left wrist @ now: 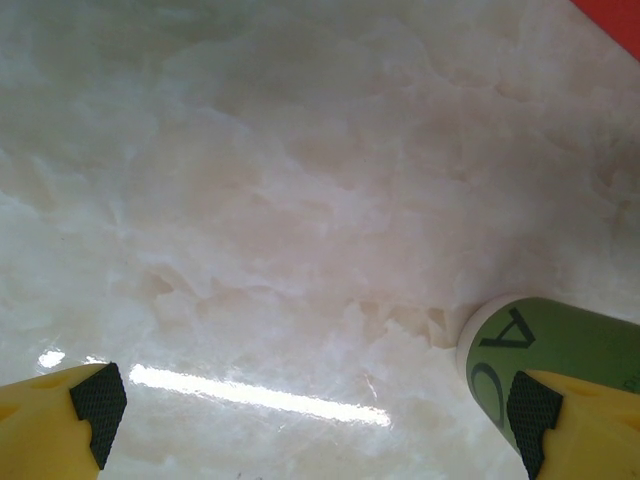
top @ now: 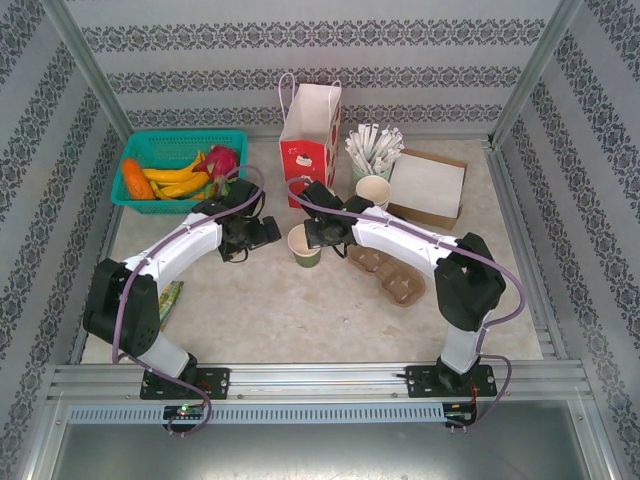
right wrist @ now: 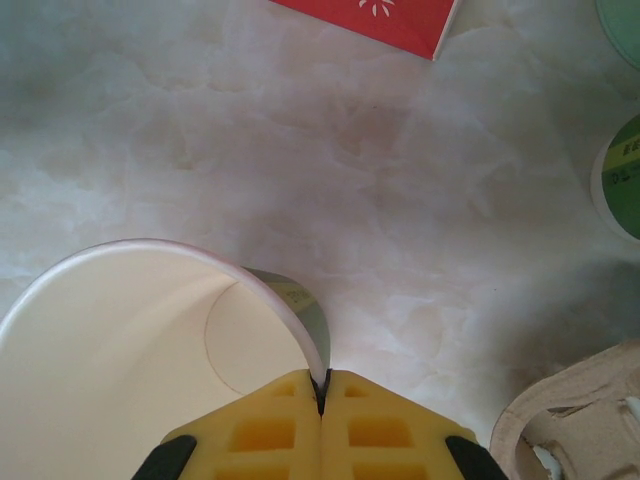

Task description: Pack the takeout coffee

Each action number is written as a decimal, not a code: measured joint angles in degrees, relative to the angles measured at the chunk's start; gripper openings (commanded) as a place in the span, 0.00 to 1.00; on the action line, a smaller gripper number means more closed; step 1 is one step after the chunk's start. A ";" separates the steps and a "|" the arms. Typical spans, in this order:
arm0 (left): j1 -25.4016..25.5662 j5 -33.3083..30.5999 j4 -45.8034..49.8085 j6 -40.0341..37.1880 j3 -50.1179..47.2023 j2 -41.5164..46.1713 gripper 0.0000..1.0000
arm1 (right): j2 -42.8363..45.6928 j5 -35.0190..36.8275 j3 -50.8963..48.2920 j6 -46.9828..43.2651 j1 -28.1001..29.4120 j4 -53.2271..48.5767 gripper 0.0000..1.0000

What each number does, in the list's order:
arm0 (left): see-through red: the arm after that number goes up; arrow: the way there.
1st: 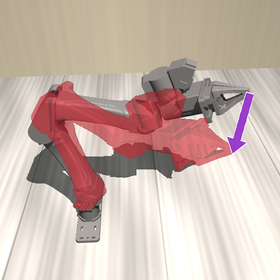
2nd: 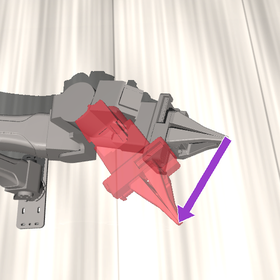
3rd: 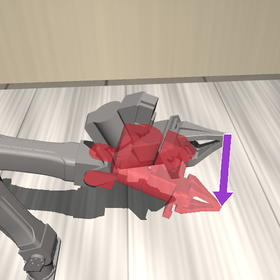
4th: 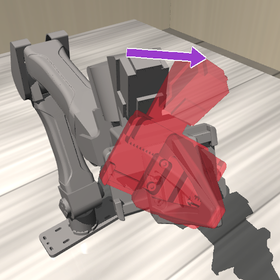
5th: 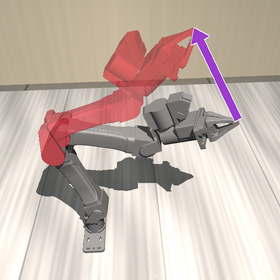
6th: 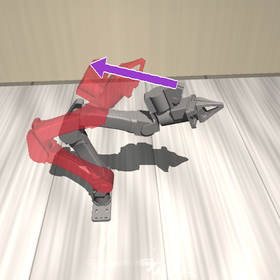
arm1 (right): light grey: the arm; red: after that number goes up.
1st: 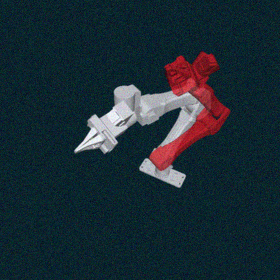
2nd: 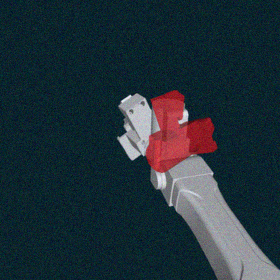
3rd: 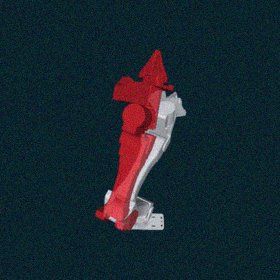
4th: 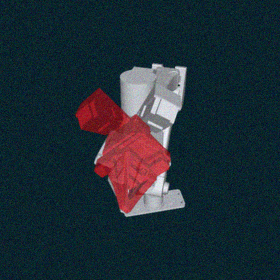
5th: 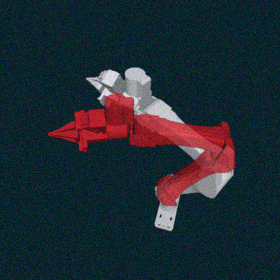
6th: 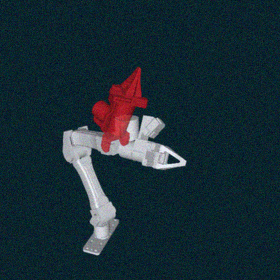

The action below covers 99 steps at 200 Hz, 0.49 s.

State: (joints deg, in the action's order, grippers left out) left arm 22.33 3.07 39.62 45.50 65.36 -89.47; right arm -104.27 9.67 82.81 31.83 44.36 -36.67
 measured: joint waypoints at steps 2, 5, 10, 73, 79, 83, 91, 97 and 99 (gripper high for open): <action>0.04 0.00 0.00 0.00 0.00 -0.07 1.00 | 0.00 0.00 0.00 0.00 0.00 0.02 0.05; 0.09 0.00 -0.02 0.00 0.00 -0.09 1.00 | 0.00 0.02 0.02 0.00 0.00 0.02 0.05; 0.15 0.04 -0.02 0.00 0.00 -0.17 1.00 | -0.04 0.00 0.07 0.00 0.00 0.00 0.06; 0.22 0.39 -0.02 0.24 0.00 -0.28 1.00 | -0.04 0.07 0.09 0.81 -0.02 0.02 0.27; 0.22 0.39 -0.04 0.37 0.00 -0.28 1.00 | -0.04 0.15 0.09 0.90 -0.02 0.02 0.30; 0.22 0.39 -0.07 0.42 0.00 -0.28 1.00 | -0.04 0.20 0.09 0.72 -0.02 0.02 0.31; 0.24 0.39 -0.11 0.63 0.00 -0.28 1.00 | 0.04 0.26 0.09 0.87 -0.13 0.04 0.35; 0.24 0.37 -0.17 0.85 0.00 -0.28 1.00 | 0.13 0.44 0.09 0.83 -0.31 0.02 0.37; 0.24 0.37 -0.17 0.87 0.00 -0.28 1.00 | 0.22 0.46 0.09 0.98 -0.37 0.04 0.37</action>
State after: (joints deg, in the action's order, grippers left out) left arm 22.57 3.44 39.44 46.37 65.36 -89.76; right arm -104.05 10.13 82.89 32.82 43.99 -36.62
